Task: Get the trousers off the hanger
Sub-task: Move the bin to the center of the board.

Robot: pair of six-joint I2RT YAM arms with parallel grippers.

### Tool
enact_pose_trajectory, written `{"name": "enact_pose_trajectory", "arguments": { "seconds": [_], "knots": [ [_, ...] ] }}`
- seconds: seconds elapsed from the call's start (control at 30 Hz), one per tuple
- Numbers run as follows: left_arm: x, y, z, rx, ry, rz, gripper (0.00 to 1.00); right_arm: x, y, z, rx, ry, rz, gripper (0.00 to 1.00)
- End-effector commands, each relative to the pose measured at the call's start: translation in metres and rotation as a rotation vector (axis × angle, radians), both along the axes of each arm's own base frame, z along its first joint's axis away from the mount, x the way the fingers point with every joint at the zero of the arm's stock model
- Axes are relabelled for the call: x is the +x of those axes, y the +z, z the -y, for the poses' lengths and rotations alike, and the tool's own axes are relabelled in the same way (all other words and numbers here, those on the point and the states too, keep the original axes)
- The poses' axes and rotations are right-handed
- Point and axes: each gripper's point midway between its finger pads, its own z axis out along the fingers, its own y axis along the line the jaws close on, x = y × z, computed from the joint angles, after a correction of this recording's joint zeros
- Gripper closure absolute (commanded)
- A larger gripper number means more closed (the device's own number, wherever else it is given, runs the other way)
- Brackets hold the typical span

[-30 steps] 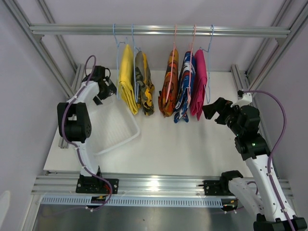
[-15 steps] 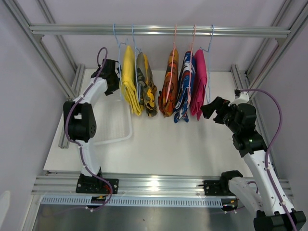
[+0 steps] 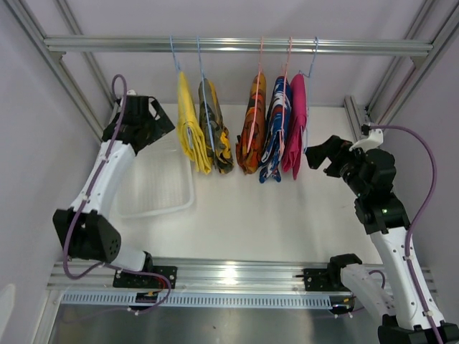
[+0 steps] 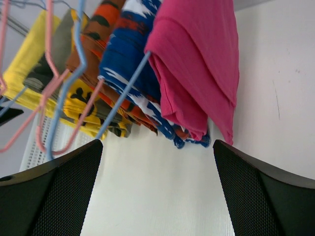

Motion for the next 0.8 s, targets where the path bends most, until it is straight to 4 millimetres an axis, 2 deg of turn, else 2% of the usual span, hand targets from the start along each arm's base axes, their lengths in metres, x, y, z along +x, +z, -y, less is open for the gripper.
{"name": "enact_pose_trajectory", "arguments": {
  "seconds": [0.0,0.03,0.1,0.13,0.2,0.23,0.27,0.33,0.4,0.43,0.5,0.53,0.6,0.63,0.67,0.73,0.77],
  "knots": [
    [-0.028,0.017,0.005,-0.055,-0.002,0.031,0.01,-0.003,0.041,0.003,-0.014,-0.007,0.088,0.01],
    [-0.036,0.027,0.005,-0.062,-0.007,0.058,0.0,-0.003,0.054,0.005,-0.017,-0.018,0.113,0.01],
    [-0.047,0.027,0.005,-0.066,-0.01,0.056,0.01,-0.003,0.066,0.007,-0.025,-0.025,0.129,0.01],
    [-0.054,0.035,0.005,-0.071,-0.015,0.08,0.0,-0.002,0.077,0.009,-0.026,-0.034,0.147,0.01],
    [-0.063,0.036,0.006,-0.079,-0.028,0.092,0.01,-0.003,0.089,0.009,-0.022,-0.034,0.168,0.01],
    [-0.07,0.028,0.006,-0.08,-0.031,0.079,0.01,-0.003,0.094,0.007,-0.014,-0.028,0.177,0.01],
    [-0.075,0.037,0.006,-0.087,-0.036,0.113,0.01,-0.002,0.106,0.007,-0.006,-0.027,0.203,0.01],
    [-0.085,0.032,0.009,-0.097,-0.06,0.112,0.01,-0.002,0.116,0.004,0.006,-0.013,0.225,0.01],
    [-0.093,0.042,0.008,-0.096,-0.075,0.149,0.01,-0.001,0.133,-0.001,0.021,0.01,0.26,0.01],
    [-0.098,0.039,0.008,-0.089,-0.082,0.149,0.01,-0.003,0.139,-0.01,0.027,0.06,0.277,0.01],
    [-0.107,0.047,0.008,-0.092,-0.099,0.189,0.01,-0.002,0.153,-0.02,0.037,0.12,0.327,0.01],
    [-0.111,0.046,0.009,-0.094,-0.108,0.197,0.0,-0.008,0.166,-0.034,0.051,0.208,0.381,0.01],
    [-0.12,0.055,0.011,-0.105,-0.126,0.253,0.0,-0.004,0.174,-0.049,0.101,0.288,0.387,0.01],
    [-0.123,0.057,0.012,-0.109,-0.14,0.268,0.01,-0.009,0.183,-0.065,0.122,0.378,0.412,0.01],
    [-0.128,0.053,0.012,-0.106,-0.141,0.265,0.01,-0.008,0.187,-0.074,0.146,0.415,0.404,0.01],
    [-0.136,0.06,0.01,-0.103,-0.145,0.306,0.0,0.003,0.198,-0.093,0.153,0.462,0.402,0.01],
    [-0.139,0.053,0.009,-0.099,-0.147,0.3,0.01,-0.001,0.201,-0.11,0.156,0.515,0.403,0.01]
  ]
}}
